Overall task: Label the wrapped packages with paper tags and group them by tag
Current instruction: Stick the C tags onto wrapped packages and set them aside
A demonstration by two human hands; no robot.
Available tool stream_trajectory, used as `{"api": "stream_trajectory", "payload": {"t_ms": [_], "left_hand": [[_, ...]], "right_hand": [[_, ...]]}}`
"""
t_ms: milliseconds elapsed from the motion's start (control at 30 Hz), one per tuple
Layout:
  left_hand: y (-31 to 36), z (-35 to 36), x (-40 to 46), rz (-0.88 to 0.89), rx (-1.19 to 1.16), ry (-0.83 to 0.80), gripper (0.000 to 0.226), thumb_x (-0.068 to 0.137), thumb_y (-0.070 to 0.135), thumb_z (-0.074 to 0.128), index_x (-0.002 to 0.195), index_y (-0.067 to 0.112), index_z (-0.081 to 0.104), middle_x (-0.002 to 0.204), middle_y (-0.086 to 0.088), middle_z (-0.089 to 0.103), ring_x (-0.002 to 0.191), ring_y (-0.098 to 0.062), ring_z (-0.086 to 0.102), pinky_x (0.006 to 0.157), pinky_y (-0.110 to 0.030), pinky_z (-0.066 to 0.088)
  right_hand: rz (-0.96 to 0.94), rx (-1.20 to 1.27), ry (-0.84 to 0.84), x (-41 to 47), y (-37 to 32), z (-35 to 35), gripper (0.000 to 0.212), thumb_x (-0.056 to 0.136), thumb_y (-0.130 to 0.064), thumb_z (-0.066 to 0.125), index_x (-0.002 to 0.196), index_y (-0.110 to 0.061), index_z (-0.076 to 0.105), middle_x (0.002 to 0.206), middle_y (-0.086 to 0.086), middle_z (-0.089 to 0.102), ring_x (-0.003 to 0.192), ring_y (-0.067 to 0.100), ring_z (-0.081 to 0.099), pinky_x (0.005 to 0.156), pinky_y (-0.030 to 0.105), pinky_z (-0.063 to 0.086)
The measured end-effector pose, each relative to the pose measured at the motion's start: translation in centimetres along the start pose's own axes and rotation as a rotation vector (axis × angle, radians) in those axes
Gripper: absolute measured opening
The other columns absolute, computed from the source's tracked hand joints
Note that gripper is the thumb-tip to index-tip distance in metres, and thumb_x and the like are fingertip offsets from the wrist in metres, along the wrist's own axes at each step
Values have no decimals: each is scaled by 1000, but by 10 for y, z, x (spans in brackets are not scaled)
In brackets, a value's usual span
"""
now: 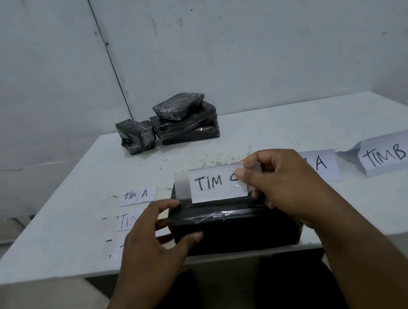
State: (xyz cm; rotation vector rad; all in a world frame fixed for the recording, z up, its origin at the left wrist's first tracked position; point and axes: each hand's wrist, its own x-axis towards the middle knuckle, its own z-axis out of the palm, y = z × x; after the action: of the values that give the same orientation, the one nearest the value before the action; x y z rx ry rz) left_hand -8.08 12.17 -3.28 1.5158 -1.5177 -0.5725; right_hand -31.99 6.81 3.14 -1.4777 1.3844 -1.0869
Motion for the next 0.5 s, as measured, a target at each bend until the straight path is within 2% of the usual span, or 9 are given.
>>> {"api": "stream_trajectory", "payload": {"t_ms": [100,200,300,400,500], "left_hand": [[4,-9,5,-54,-19,-69,72,66,58,85,125,54,43,127,28,59,117,2,60,95,-28,50],[16,-12,13,-77,-49,-21,56,79,76,63,126,49,50,128,27,59,118,4,57,85,-19,45],[27,-8,23,-88,5,43,45,79,73,50,106,40,64,118,26,62,110,10,54,77,-11,36],[30,-6,32,-102,19,57,26,90,58,60,90,34,70,114,25,64,105,12,55,78,-12,36],[25,-3,39,-93,42,57,20,93,43,67,83,26,72,113,23,68,104,9,59,79,-16,39]], "right_hand": [[3,-30,-24,1,1,-1,9,91,-33,74,89,-25,74,64,-6,69,56,3,63,61,25,47],[4,-37,-27,1,3,0,10,93,-32,73,88,-23,74,58,-11,64,53,-1,58,60,21,44],[-2,-46,-8,1,5,1,10,92,-33,74,87,-24,74,59,-13,64,54,-2,58,62,20,44],[-7,-57,-3,0,6,0,10,91,-33,75,87,-25,74,61,-12,65,57,1,59,64,23,45],[-8,-91,11,-1,7,-2,7,89,-35,76,89,-28,73,66,-11,69,62,4,64,67,24,48]]}}
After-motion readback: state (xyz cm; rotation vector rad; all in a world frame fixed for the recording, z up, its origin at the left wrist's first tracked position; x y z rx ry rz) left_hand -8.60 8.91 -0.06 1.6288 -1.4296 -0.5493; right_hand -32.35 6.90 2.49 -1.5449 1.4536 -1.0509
